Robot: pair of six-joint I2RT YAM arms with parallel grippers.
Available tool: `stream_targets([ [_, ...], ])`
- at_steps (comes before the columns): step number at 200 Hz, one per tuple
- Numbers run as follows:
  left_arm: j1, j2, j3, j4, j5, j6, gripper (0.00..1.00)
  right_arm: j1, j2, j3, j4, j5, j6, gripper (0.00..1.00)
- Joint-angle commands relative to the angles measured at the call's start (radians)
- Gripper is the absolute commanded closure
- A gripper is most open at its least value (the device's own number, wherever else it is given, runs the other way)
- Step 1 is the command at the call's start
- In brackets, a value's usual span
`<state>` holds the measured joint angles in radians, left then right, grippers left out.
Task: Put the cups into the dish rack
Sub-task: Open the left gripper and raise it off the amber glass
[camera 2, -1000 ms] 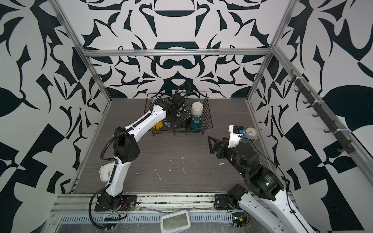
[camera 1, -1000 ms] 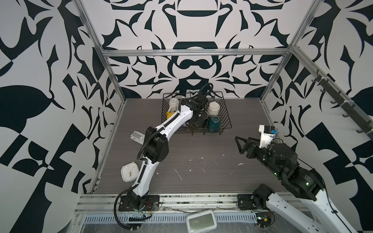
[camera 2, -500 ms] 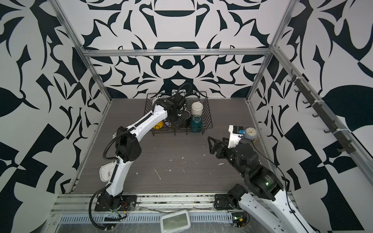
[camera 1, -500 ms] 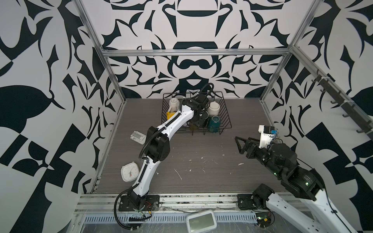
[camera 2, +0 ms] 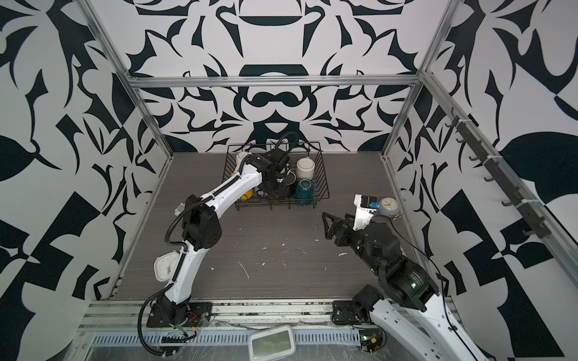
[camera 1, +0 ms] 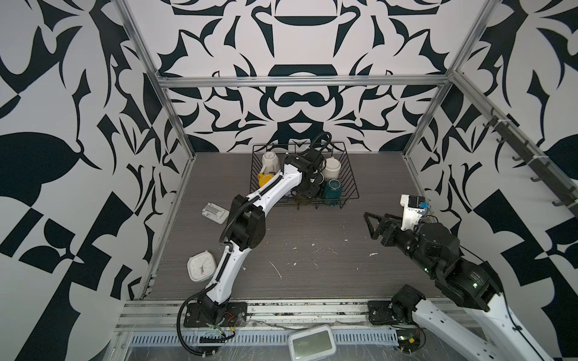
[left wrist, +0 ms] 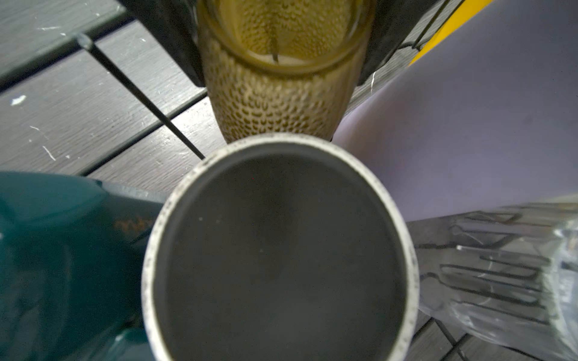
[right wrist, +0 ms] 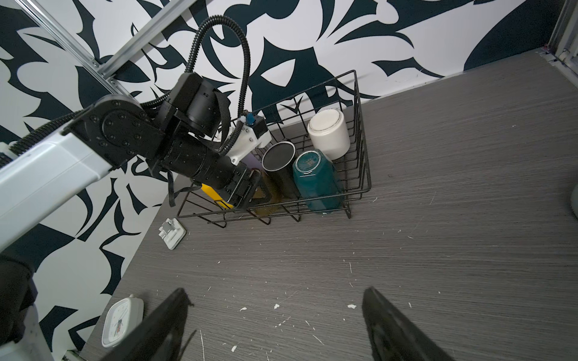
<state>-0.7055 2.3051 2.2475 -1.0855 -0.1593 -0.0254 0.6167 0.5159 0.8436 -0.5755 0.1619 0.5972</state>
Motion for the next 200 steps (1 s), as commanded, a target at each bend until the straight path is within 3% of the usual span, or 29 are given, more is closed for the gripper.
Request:
stream_targets([
  [1, -0.003, 0.011, 0.010, 0.029, 0.019, -0.027, 1.00, -0.003, -0.010, 0.002, 0.030, 0.018, -0.007, 0.11],
  [117, -0.002, 0.002, -0.075, 0.067, 0.022, -0.081, 1.00, -0.002, -0.006, -0.003, 0.028, 0.017, -0.005, 0.11],
  [149, 0.001, 0.002, -0.085, 0.067, 0.023, -0.098, 0.83, -0.002, -0.007, 0.000, 0.029, 0.018, -0.005, 0.11],
  [200, 0.004, -0.011, -0.104, 0.066, 0.024, -0.118, 0.35, -0.003, -0.008, -0.003, 0.029, 0.018, -0.005, 0.11],
])
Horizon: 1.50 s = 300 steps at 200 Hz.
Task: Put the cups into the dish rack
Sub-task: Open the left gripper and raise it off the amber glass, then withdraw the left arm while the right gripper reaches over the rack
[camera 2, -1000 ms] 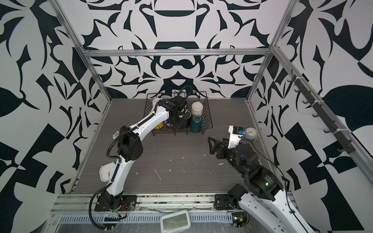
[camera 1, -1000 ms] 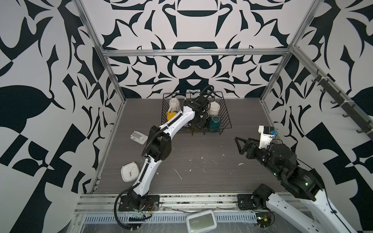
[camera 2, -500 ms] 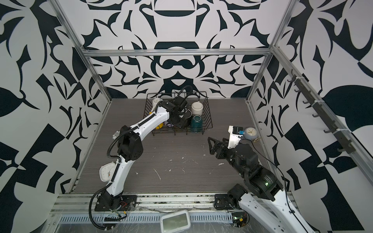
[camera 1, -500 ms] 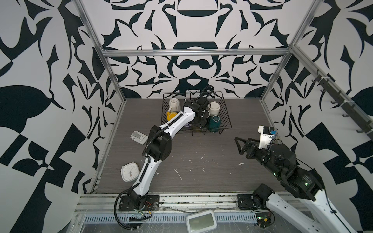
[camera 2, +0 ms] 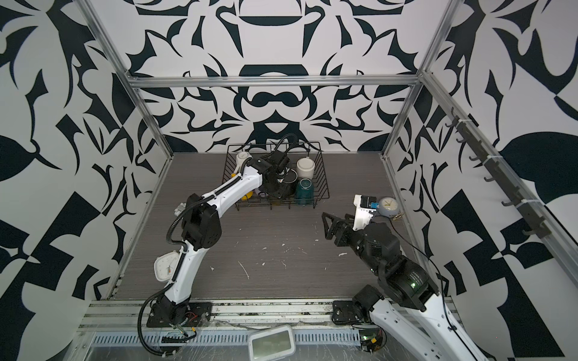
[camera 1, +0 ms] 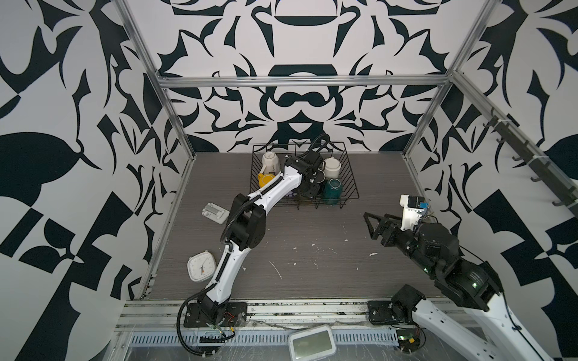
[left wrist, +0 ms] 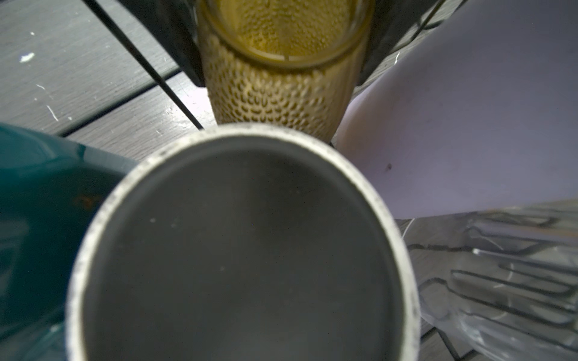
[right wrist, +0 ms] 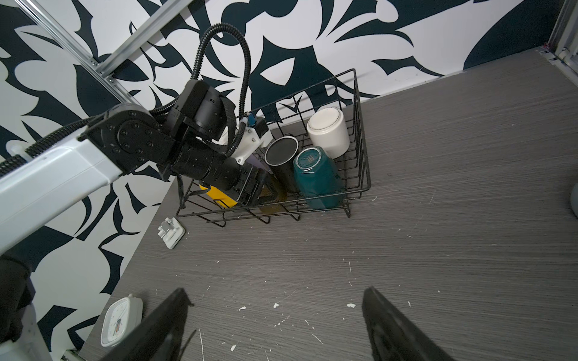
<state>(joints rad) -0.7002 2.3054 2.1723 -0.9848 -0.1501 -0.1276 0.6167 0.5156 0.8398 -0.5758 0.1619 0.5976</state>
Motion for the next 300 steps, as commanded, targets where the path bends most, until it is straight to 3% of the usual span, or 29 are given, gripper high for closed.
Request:
stream_targets([
  [1, -0.001, -0.012, -0.029, -0.034, 0.015, -0.016, 0.34, -0.003, -0.007, 0.000, 0.029, 0.019, -0.005, 0.11],
  [34, -0.001, -0.029, -0.051, -0.023, 0.012, -0.024, 0.17, -0.002, -0.007, 0.002, 0.029, 0.017, -0.005, 0.11],
  [82, -0.002, -0.044, -0.057, -0.022, 0.008, -0.028, 0.00, -0.003, -0.015, -0.003, 0.030, 0.017, -0.005, 0.11],
  [183, 0.001, -0.176, -0.141, 0.062, 0.002, -0.047, 0.00, -0.003, -0.007, 0.011, 0.026, 0.017, -0.008, 0.11],
  [244, 0.002, -0.308, -0.228, 0.152, -0.006, -0.075, 0.07, -0.003, 0.014, 0.018, 0.018, 0.018, -0.017, 0.12],
  [300, 0.027, -0.583, -0.430, 0.350, -0.106, -0.077, 0.00, -0.002, 0.352, 0.205, -0.081, -0.055, -0.118, 0.24],
])
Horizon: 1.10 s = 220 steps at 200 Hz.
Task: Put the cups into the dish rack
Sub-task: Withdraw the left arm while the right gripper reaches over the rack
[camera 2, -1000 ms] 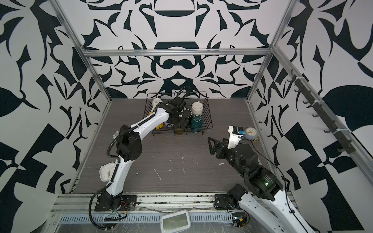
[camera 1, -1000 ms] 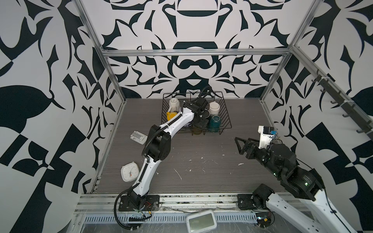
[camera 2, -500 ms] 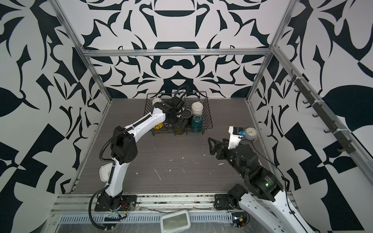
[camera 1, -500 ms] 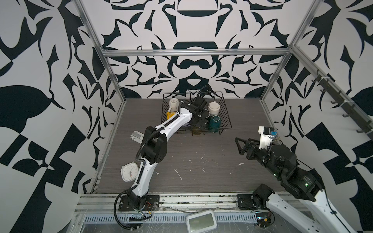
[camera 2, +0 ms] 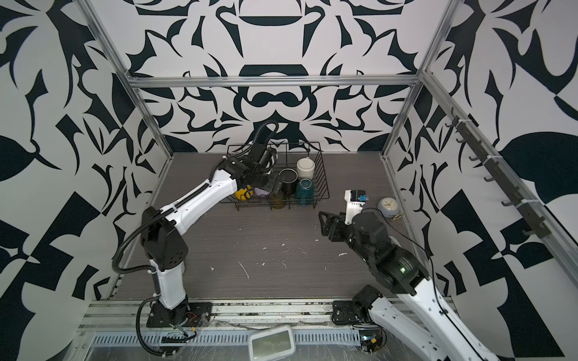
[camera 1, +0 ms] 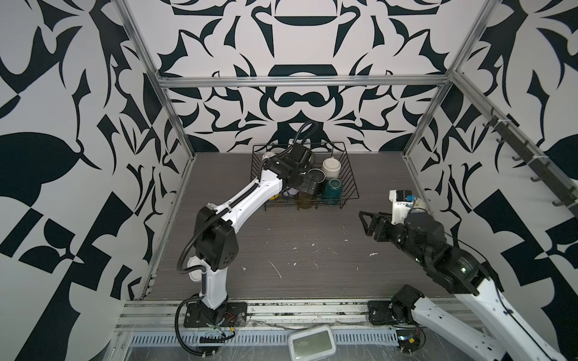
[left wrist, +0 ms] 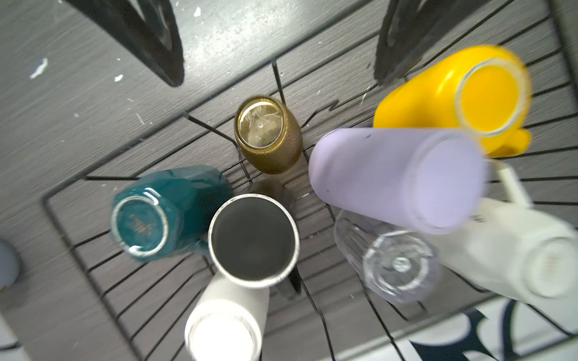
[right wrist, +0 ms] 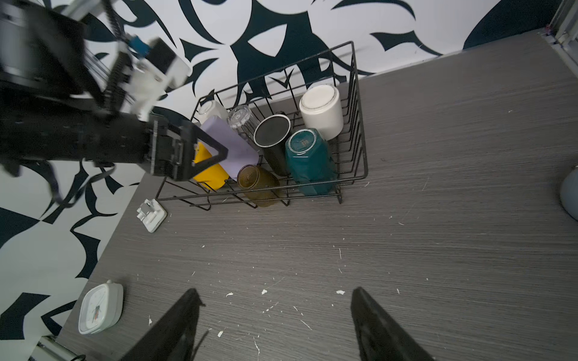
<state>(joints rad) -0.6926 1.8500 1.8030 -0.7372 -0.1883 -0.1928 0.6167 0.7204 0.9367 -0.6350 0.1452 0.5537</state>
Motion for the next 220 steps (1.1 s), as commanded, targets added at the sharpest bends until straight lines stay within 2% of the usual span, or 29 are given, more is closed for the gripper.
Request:
stream_targets([
  [1, 0.021, -0.133, -0.065, 0.106, -0.070, -0.013, 0.00, -0.002, 0.157, 0.113, -0.023, -0.040, -0.078, 0.25],
  [40, 0.134, -0.383, -0.289, 0.219, -0.115, -0.054, 0.01, 0.001, 0.470, 0.287, -0.051, -0.102, -0.160, 0.30],
  [74, 0.316, -0.618, -0.482, 0.276, -0.074, -0.118, 0.01, 0.009, 0.657, 0.408, -0.062, -0.080, -0.192, 0.31],
  [102, 0.450, -0.737, -0.584, 0.278, -0.056, -0.147, 0.01, 0.046, 0.780, 0.514, -0.100, -0.041, -0.212, 0.32],
  [152, 0.592, -0.819, -0.687, 0.267, 0.004, -0.158, 0.01, 0.082, 0.945, 0.664, -0.164, 0.037, -0.235, 0.32],
  [220, 0.702, -0.854, -0.738, 0.273, 0.058, -0.169, 0.01, 0.119, 1.117, 0.784, -0.200, 0.179, -0.239, 0.33],
])
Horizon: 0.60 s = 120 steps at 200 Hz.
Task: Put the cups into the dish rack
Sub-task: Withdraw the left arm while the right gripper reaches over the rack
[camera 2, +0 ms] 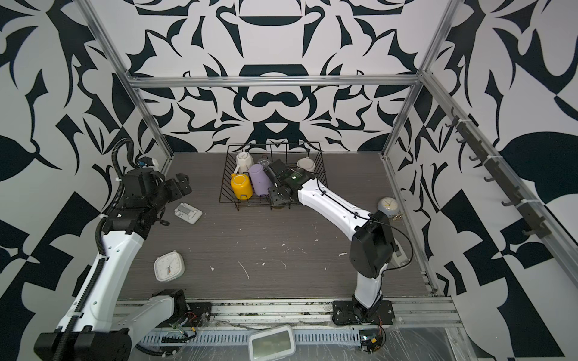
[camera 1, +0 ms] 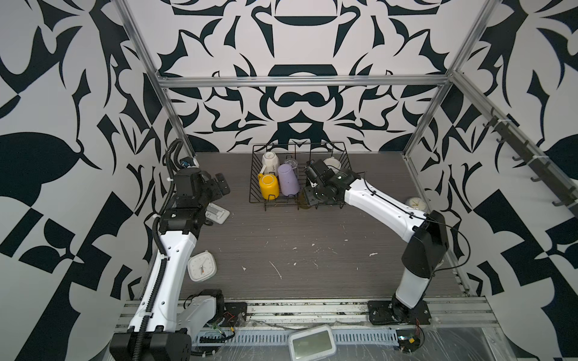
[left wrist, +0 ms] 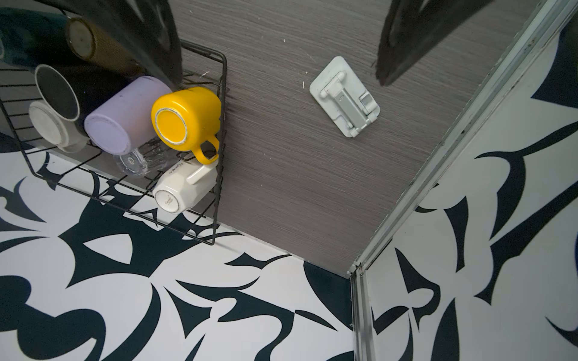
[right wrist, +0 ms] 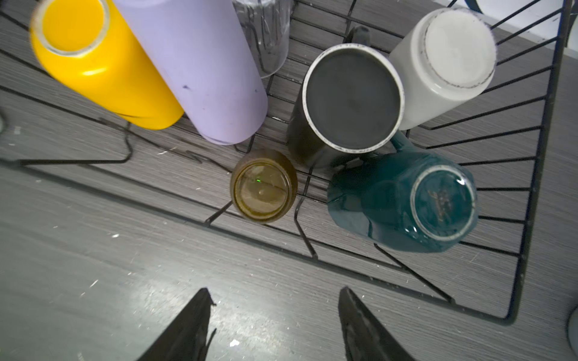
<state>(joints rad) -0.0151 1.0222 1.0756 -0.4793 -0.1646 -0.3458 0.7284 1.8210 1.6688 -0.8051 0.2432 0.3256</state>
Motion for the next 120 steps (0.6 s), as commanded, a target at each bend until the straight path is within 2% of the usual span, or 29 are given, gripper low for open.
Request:
stream_targets([
  [1, 0.025, -0.027, -0.011, 0.016, 0.034, -0.016, 0.01, 0.007, 0.018, 0.053, -0.029, 0.082, -0.011, 0.33],
  [70, 0.049, -0.044, -0.035, 0.020, 0.040, -0.022, 0.01, 0.019, 0.130, 0.137, -0.039, 0.176, -0.017, 0.33],
  [120, 0.057, -0.054, -0.047, 0.017, 0.046, -0.027, 0.01, 0.020, 0.176, 0.157, -0.018, 0.197, -0.015, 0.33],
])
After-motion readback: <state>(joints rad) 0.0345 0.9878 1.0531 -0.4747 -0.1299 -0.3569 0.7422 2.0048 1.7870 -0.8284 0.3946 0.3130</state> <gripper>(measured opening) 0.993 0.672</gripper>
